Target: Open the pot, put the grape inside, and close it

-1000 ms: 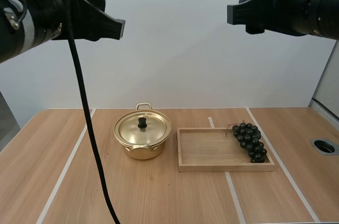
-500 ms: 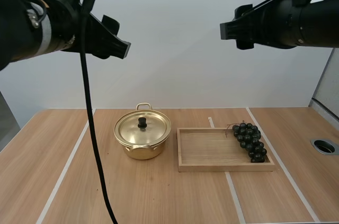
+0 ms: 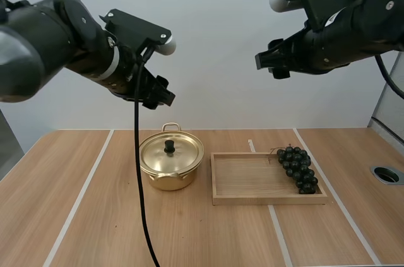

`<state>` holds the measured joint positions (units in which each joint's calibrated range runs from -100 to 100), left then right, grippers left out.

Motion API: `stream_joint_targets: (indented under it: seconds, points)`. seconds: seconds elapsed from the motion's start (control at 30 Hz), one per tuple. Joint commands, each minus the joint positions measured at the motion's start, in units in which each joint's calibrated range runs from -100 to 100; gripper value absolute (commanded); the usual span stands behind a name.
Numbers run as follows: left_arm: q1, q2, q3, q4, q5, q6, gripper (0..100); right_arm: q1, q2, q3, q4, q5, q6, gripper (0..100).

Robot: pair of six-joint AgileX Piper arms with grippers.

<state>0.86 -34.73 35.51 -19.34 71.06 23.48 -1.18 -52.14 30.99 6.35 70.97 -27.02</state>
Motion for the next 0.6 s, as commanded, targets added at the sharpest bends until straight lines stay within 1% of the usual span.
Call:
stream_joint_targets:
  seconds: [0.0, 0.17, 0.23, 0.3, 0.4, 0.47, 0.57]
  points:
    - [-0.02, 4.06, -0.16, -4.19, -0.73, 1.48, 100, -0.19, 2.42, -0.26, -0.7, -1.45, 0.17, 100]
    - [-0.02, 10.21, -0.16, -7.03, -2.59, 3.26, 100, -0.19, 5.28, -0.26, -0.7, -3.64, 0.05, 100]
    - [-0.33, 12.06, -0.16, -7.29, -3.77, 3.85, 100, -0.19, 5.88, -0.26, -0.7, -4.06, -0.2, 100]
    - [-1.02, 13.65, -0.16, -7.29, -4.43, 4.06, 100, -0.19, 6.33, -0.26, -0.7, -4.3, -0.2, 100]
    - [-3.03, 15.94, -0.16, -7.02, -7.87, 4.06, 100, -0.19, 6.73, -0.26, -0.7, -4.3, -0.2, 100]
    - [-4.36, 17.49, -0.16, -5.43, -9.95, 3.04, 100, -0.19, 6.85, -0.26, -0.7, -4.3, -0.2, 100]
    - [-5.3, 20.02, -0.16, -2.18, -10.98, 0.98, 100, -0.19, 6.85, -0.26, -0.7, -4.3, -0.2, 100]
